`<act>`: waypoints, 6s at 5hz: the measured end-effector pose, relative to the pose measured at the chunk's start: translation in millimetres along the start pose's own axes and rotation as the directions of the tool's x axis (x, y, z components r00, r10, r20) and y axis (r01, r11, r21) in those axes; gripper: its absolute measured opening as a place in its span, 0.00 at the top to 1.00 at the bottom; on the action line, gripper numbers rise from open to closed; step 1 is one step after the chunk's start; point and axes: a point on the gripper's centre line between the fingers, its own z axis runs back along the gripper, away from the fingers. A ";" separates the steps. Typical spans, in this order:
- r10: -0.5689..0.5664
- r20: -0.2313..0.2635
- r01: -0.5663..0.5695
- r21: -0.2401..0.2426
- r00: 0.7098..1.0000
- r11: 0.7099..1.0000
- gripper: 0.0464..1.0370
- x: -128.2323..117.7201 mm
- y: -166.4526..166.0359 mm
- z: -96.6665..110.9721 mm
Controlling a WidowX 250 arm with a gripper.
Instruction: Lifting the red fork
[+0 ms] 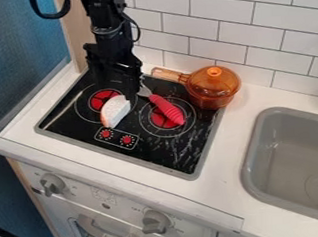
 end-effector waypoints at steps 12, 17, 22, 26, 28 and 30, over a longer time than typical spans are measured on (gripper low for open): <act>0.864 0.123 -0.870 -0.012 0.488 0.493 0.04 32.5 -58.3 -20.8; 0.879 0.117 -0.886 0.022 0.462 0.462 0.35 49.3 -55.7 -56.1; 0.794 0.031 -0.793 0.076 0.607 0.604 0.67 37.1 -43.1 -34.3; 0.889 -0.006 -0.888 -0.047 0.458 0.457 0.67 -10.9 -86.5 5.5; 0.942 -0.171 -0.957 -0.057 0.288 0.283 0.67 -30.0 -107.3 10.2; 0.942 -0.238 -0.970 -0.005 0.237 0.243 0.67 -20.6 -97.4 -3.9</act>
